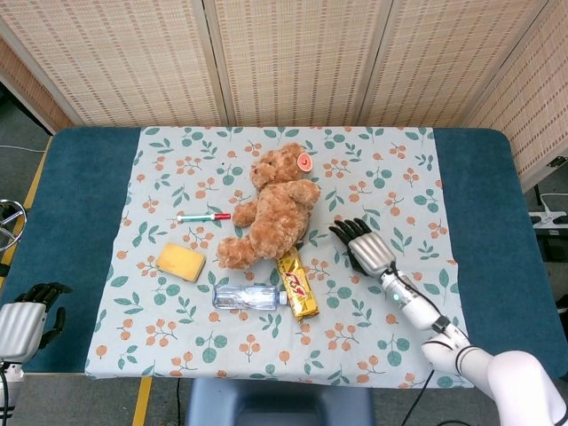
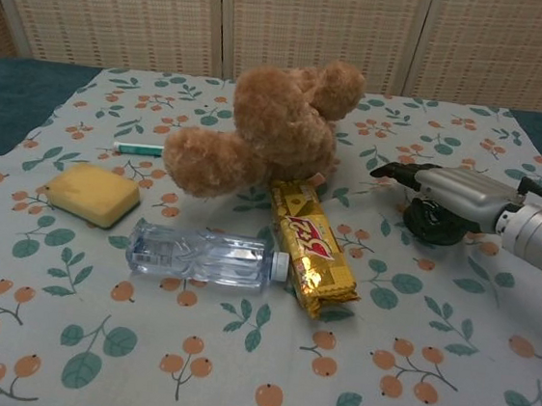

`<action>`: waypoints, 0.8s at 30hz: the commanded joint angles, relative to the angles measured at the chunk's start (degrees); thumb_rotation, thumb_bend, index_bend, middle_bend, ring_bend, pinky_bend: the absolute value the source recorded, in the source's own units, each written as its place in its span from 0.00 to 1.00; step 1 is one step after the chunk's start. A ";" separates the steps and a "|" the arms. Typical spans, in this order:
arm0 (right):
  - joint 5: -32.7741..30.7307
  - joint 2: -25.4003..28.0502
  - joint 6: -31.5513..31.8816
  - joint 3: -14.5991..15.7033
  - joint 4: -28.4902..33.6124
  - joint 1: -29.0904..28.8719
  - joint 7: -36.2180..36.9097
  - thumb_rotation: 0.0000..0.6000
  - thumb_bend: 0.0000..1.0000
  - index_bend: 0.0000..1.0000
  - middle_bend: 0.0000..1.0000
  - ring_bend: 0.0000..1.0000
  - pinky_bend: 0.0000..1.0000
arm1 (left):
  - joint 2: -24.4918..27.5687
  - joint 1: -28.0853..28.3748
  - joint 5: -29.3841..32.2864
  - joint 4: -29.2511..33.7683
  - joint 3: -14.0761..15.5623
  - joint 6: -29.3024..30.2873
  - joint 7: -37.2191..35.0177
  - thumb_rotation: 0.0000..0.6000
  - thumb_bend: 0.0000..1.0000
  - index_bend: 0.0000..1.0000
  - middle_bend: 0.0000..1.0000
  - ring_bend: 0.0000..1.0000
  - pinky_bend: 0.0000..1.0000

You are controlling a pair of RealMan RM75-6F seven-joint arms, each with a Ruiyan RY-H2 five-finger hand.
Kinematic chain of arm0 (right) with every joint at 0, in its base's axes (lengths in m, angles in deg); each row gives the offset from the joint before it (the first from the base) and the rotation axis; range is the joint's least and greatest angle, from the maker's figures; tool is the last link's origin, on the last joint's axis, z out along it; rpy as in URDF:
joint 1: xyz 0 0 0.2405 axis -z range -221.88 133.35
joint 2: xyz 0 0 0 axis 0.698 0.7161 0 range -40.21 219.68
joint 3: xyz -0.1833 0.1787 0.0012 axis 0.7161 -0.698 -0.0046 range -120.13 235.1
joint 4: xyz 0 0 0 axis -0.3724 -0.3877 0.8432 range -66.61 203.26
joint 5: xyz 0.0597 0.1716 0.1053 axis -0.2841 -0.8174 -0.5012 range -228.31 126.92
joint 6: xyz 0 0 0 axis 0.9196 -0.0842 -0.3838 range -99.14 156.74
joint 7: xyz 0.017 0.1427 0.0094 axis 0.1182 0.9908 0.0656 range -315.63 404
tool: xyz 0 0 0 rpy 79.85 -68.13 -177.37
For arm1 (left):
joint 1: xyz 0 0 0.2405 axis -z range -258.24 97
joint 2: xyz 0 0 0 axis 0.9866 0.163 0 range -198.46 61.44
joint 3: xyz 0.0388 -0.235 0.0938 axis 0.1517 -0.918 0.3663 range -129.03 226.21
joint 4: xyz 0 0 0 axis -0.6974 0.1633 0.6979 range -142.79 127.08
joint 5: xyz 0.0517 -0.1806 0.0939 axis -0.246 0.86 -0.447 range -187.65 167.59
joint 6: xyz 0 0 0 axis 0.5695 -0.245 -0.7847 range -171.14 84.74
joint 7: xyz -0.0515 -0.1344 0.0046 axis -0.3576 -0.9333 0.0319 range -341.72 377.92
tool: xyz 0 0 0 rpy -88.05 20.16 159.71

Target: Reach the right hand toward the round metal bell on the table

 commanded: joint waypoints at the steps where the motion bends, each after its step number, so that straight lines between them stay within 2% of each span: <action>1: 0.20 -3.42 -1.72 0.95 -5.05 -1.01 2.29 1.00 0.91 0.00 0.00 0.00 0.00 | 0.10 -0.03 0.04 0.17 0.02 -0.07 -0.01 1.00 0.59 0.33 0.33 0.28 0.49; 8: 0.77 -7.11 -3.40 2.86 -12.79 -0.80 6.84 1.00 0.91 0.00 0.00 0.00 0.00 | 0.35 -0.27 -1.20 0.59 0.36 1.22 -0.06 1.00 0.59 0.34 0.33 0.28 0.49; 11: 1.34 -6.65 -0.34 2.90 -13.03 -0.55 8.25 1.00 0.91 0.00 0.00 0.00 0.00 | 0.35 -0.26 -0.90 0.41 0.38 0.78 -0.11 1.00 0.59 0.34 0.33 0.28 0.49; 13: 1.92 -5.16 4.00 2.75 -11.77 0.14 7.12 1.00 0.91 0.00 0.00 0.00 0.00 | 0.32 -0.19 -0.71 0.30 0.38 0.40 -0.25 1.00 0.59 0.34 0.33 0.28 0.49; 15: 2.36 -2.91 8.56 2.57 -9.13 1.33 4.92 1.00 0.91 0.00 0.00 0.00 0.00 | 0.35 -0.12 -0.59 0.26 0.36 0.14 -0.45 1.00 0.59 0.34 0.33 0.28 0.49; 18: 2.34 2.93 15.67 2.28 -0.86 4.94 -3.29 1.00 0.91 0.00 0.00 0.00 0.00 | 0.40 -0.11 -0.24 0.15 0.24 -0.14 -0.86 1.00 0.59 0.34 0.33 0.28 0.49; 22: 1.06 12.39 23.69 3.17 13.12 12.53 -17.19 1.00 0.88 0.00 0.00 0.00 0.00 | 0.48 -0.26 0.07 0.37 0.16 -0.14 -0.52 1.00 0.59 0.34 0.33 0.28 0.49; 24: -0.47 15.09 26.59 3.75 17.23 16.54 -20.49 1.00 0.88 0.00 0.00 0.00 0.00 | 0.53 -0.31 -0.18 0.58 0.17 0.21 -0.50 1.00 0.59 0.34 0.33 0.28 0.49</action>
